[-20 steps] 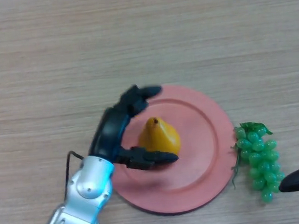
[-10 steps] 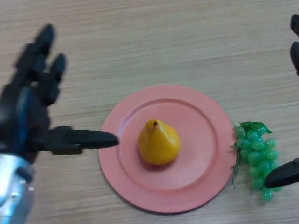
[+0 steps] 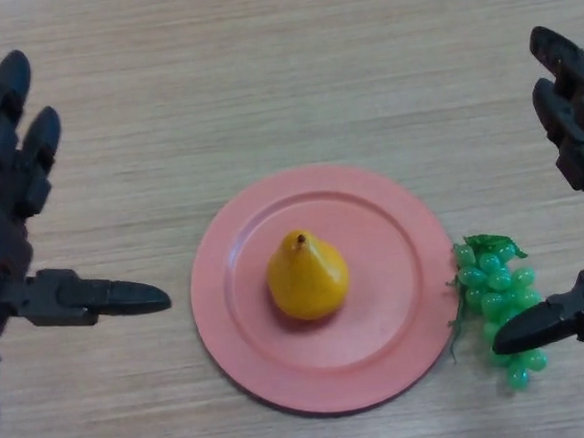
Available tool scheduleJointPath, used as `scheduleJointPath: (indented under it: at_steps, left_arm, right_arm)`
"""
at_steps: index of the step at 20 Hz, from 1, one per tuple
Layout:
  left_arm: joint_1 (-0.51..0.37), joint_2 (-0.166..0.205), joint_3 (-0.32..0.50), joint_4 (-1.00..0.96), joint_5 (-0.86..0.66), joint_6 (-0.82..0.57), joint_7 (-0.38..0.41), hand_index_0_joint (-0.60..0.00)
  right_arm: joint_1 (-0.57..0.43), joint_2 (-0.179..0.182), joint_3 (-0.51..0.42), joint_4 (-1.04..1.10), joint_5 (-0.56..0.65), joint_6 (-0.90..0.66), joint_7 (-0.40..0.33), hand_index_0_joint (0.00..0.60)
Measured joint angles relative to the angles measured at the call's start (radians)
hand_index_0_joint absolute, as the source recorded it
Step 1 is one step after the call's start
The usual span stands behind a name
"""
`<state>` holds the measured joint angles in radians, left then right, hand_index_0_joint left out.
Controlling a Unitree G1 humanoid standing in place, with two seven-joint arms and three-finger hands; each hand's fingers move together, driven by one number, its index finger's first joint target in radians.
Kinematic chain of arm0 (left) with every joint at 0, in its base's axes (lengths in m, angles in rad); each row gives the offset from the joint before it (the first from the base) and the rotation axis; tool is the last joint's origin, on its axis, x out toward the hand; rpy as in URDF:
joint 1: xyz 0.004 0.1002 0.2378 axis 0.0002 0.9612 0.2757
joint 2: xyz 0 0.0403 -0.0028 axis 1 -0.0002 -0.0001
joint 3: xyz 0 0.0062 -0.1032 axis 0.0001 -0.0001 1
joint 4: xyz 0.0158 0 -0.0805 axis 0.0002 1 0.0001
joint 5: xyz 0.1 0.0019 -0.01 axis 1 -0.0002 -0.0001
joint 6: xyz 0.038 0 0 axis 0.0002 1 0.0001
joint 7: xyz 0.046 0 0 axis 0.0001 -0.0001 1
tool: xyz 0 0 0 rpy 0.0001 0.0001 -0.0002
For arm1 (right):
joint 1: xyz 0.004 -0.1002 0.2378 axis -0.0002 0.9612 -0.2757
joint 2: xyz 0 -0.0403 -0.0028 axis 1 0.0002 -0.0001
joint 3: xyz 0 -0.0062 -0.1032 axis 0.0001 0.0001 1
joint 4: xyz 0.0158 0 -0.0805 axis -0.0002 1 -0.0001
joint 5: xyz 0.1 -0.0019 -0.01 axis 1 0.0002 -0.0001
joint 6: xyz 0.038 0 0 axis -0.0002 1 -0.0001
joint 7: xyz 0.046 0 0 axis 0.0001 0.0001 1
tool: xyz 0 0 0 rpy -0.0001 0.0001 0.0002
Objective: Pick up the yellow pear and place it on the plate
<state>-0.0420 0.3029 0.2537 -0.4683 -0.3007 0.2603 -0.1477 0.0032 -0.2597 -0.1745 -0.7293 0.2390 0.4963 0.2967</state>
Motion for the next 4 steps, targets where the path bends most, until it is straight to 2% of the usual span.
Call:
scheduleJointPath:
  at_steps: [4]
  left_arm:
    - [-0.004, -0.008, -0.009, -0.026, 0.008, 0.000, 0.004, 0.000]
  right_arm:
    - [0.002, 0.000, 0.041, -0.001, -0.001, 0.000, 0.003, 0.000]
